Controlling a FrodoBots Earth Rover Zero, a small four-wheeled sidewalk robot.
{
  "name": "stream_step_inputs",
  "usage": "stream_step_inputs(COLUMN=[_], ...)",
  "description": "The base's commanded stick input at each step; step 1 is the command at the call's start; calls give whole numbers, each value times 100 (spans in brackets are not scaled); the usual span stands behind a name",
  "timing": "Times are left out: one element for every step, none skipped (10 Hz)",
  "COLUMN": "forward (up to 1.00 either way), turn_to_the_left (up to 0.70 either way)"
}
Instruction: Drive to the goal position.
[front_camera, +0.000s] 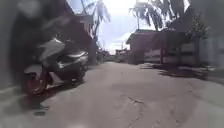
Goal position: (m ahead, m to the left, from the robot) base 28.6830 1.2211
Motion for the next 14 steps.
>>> stream_step_inputs(forward=[100,100,100,100,100,100,100,100,100,100,100,100,100,100], turn_to_the_left=[0,-5,-23,-40,-32,-12,-2,-2,-2,-2,-2,-2,-2,-2])
